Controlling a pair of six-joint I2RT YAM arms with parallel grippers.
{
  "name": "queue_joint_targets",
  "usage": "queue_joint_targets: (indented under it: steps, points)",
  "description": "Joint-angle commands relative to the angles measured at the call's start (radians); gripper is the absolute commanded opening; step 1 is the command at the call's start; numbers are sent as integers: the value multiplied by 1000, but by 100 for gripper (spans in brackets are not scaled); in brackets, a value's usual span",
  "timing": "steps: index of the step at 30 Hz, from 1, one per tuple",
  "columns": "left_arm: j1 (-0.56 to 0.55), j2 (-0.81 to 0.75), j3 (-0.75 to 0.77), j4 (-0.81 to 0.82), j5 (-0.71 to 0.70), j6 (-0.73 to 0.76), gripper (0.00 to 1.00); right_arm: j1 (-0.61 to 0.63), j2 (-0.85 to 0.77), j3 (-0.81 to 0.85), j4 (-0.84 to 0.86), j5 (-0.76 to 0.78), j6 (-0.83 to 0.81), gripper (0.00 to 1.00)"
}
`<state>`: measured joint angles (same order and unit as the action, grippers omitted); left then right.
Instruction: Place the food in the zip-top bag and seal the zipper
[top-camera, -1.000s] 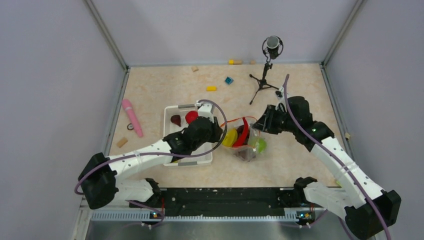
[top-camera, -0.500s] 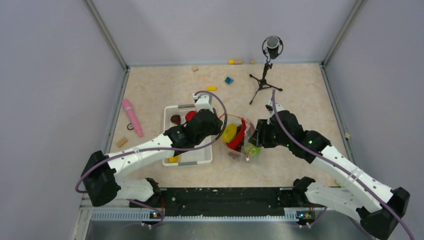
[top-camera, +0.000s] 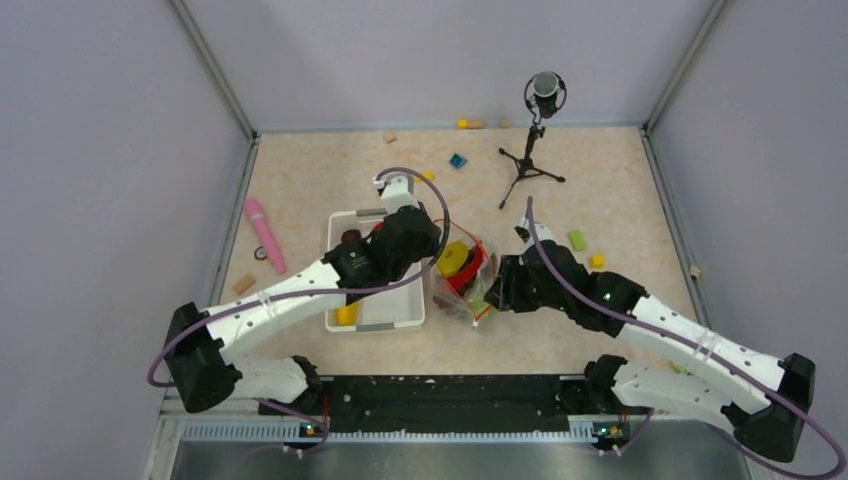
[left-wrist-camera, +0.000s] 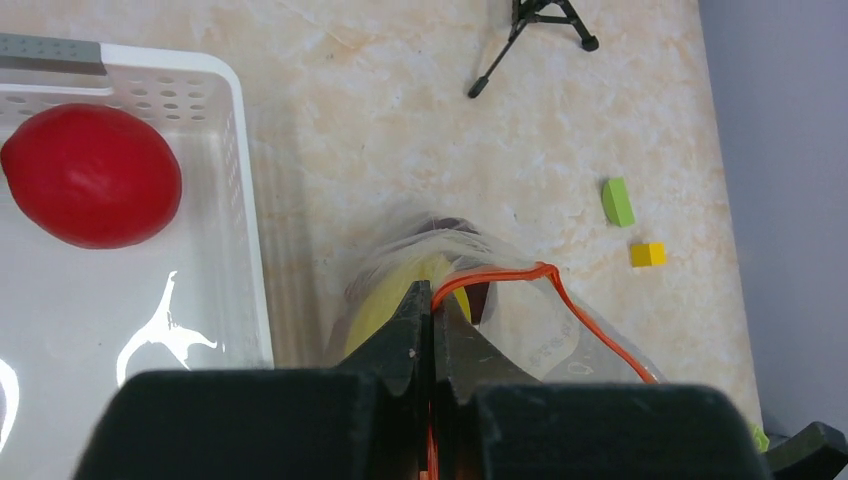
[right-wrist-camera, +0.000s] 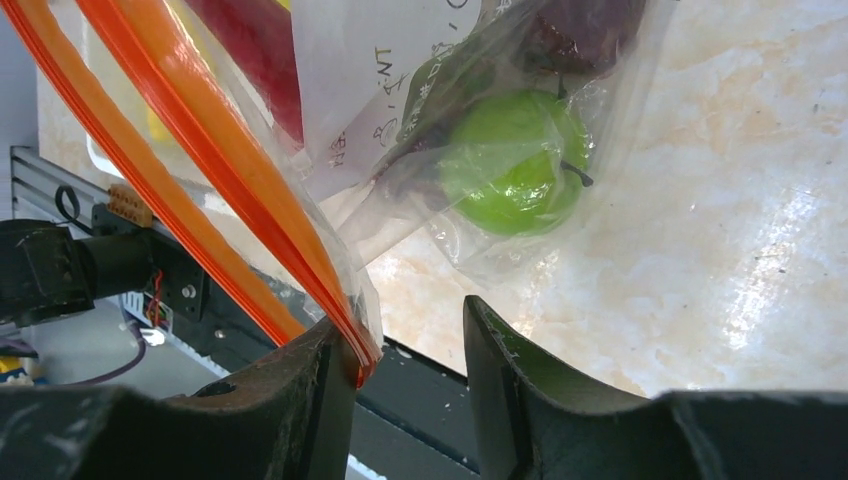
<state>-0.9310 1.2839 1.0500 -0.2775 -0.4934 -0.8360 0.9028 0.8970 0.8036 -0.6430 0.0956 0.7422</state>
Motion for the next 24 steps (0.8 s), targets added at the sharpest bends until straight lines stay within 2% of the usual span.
queue_joint_targets:
  steps: [1,3,6,7,10,14,17,21,24]
  points:
    - [-3,-5,67,3,-88,-34,0,39,7,-7,46,45,40,41]
    - [-3,-6,77,2,-93,-33,0,43,9,-13,85,51,44,29]
    - [-3,-2,96,3,-100,-16,0,42,8,0,114,93,46,4]
    - [-3,-2,104,2,-112,-3,0,41,8,17,106,113,39,0]
    - [-3,-3,136,-8,-171,38,0,41,17,105,-5,203,8,0]
    - [-2,0,199,-43,-283,108,0,41,88,332,-359,464,-18,0]
    - [-2,7,244,-58,-337,169,0,39,137,460,-551,581,-10,0]
    - [-2,30,292,-44,-309,249,0,39,155,503,-545,568,-84,0]
    - [-1,43,295,8,-210,308,0,41,159,511,-482,563,-120,0]
